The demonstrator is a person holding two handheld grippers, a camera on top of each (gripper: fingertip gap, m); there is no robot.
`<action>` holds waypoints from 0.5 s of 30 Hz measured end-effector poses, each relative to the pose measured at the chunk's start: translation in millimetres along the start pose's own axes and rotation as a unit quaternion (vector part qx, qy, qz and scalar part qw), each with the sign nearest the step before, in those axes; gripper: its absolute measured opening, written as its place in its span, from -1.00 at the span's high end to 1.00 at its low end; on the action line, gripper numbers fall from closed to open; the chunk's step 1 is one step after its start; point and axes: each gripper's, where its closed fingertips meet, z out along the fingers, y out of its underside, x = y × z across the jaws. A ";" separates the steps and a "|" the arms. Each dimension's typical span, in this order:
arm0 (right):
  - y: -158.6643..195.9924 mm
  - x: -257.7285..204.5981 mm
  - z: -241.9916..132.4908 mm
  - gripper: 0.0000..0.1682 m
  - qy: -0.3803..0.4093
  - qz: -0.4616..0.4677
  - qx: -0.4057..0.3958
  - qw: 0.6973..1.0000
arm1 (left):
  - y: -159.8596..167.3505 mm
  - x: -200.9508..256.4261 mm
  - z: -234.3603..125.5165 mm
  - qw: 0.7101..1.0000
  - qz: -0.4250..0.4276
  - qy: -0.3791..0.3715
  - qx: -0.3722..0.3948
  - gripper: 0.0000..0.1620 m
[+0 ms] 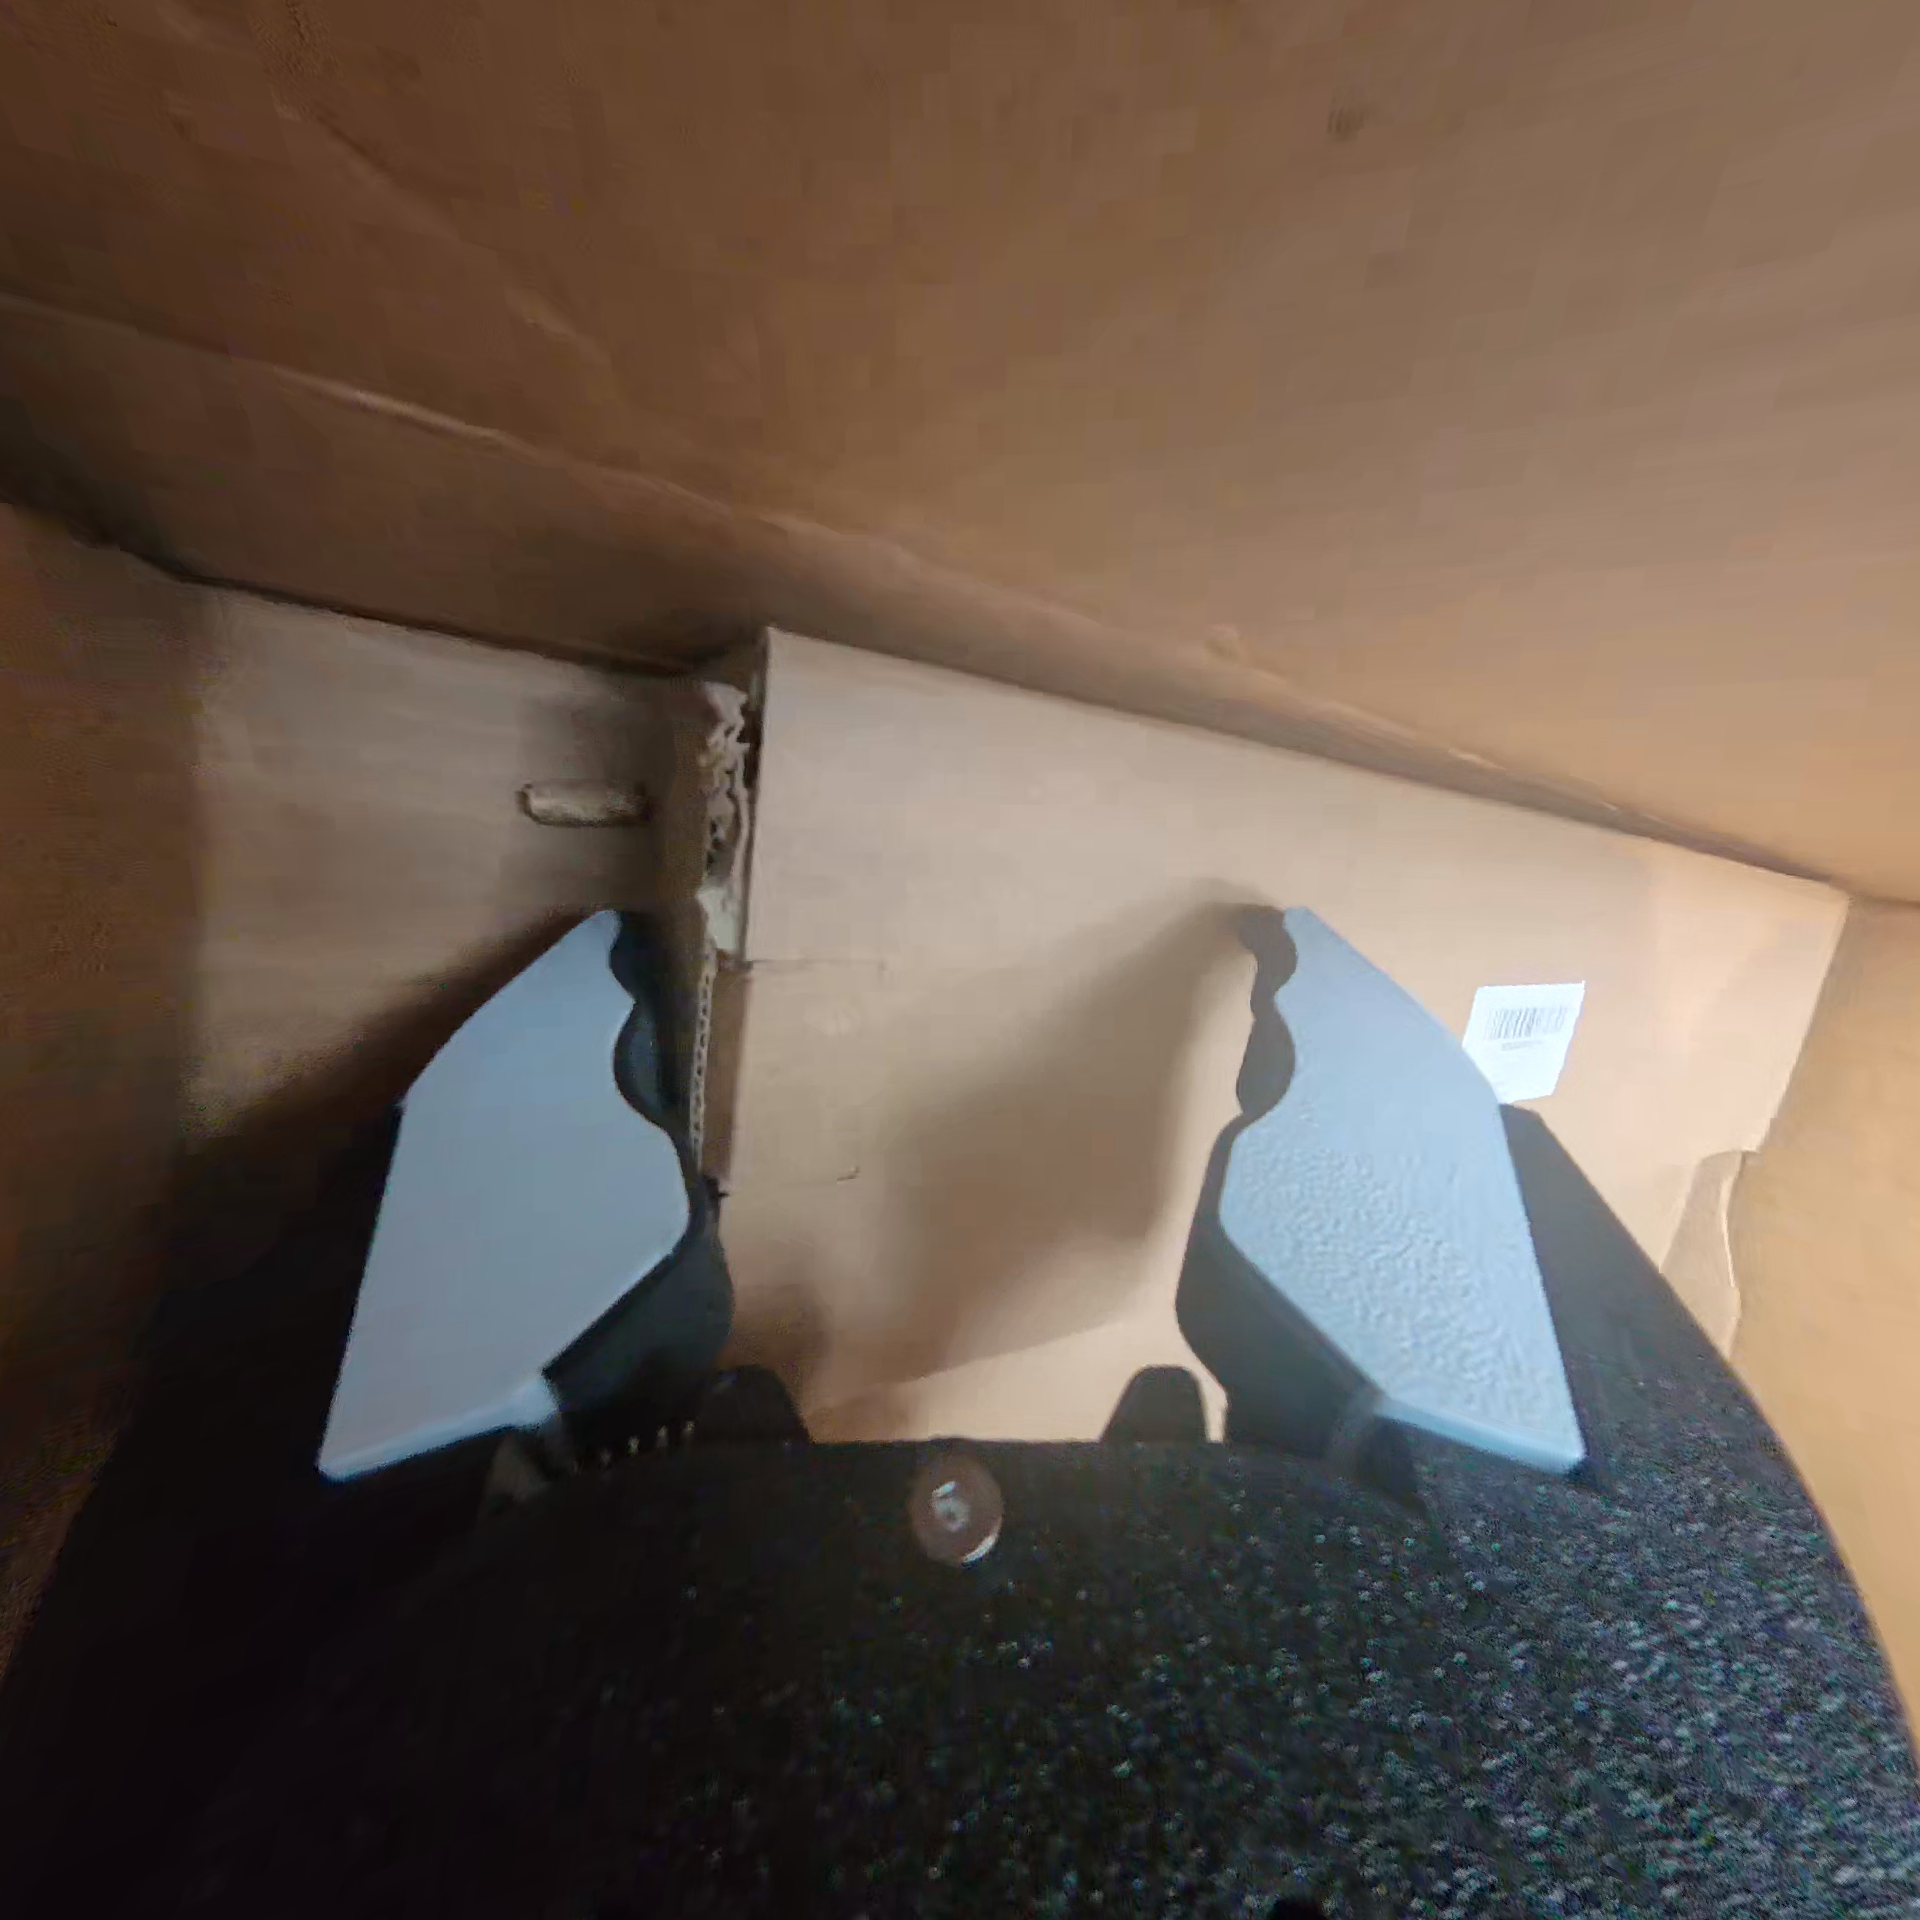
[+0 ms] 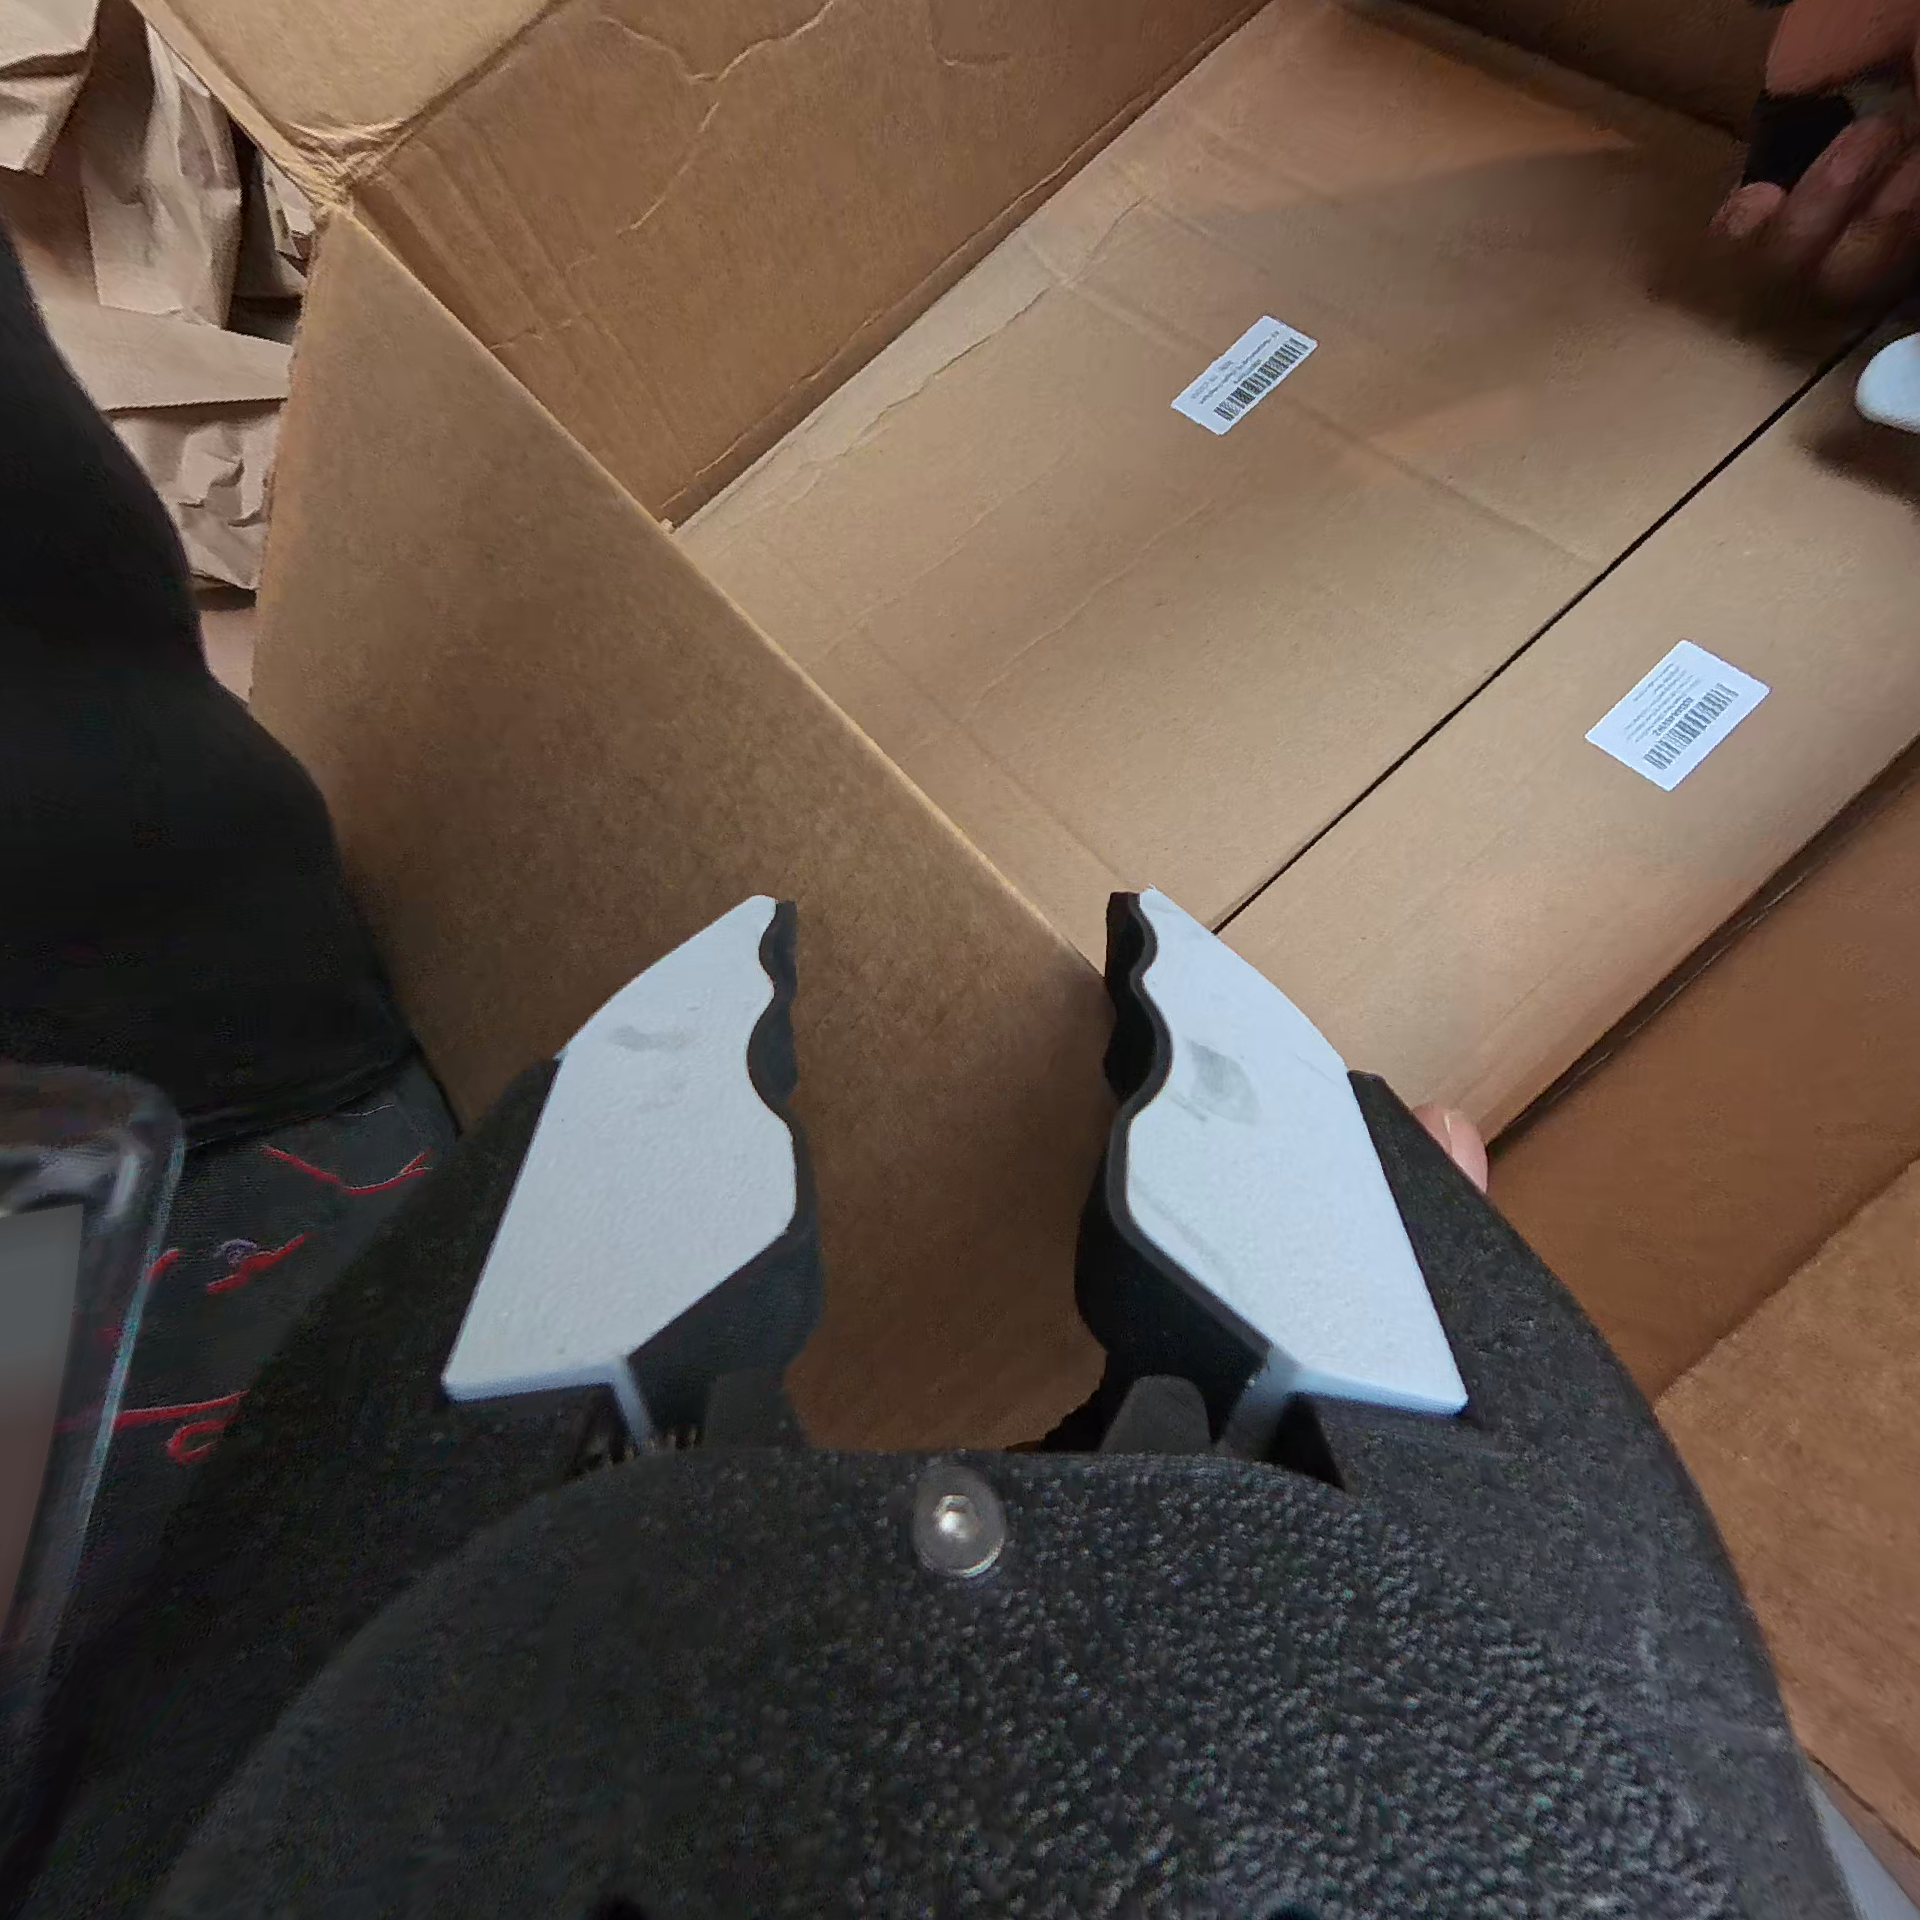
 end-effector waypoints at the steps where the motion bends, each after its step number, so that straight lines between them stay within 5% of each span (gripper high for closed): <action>1: -0.1 0.3 0.1 0.30 0.000 -0.001 0.001 1.000 | 0.6 0.9 -0.2 1.000 -0.001 0.003 -0.002 -0.35; 9: -2.5 5.1 -1.6 0.37 -0.004 0.008 0.026 1.000 | 3.7 28.4 -13.6 1.000 0.007 0.006 -0.012 -0.32; 15: -2.4 3.8 -3.0 0.37 -0.019 0.018 0.025 0.999 | 3.3 59.6 -45.2 0.991 0.079 -0.101 -0.037 -0.47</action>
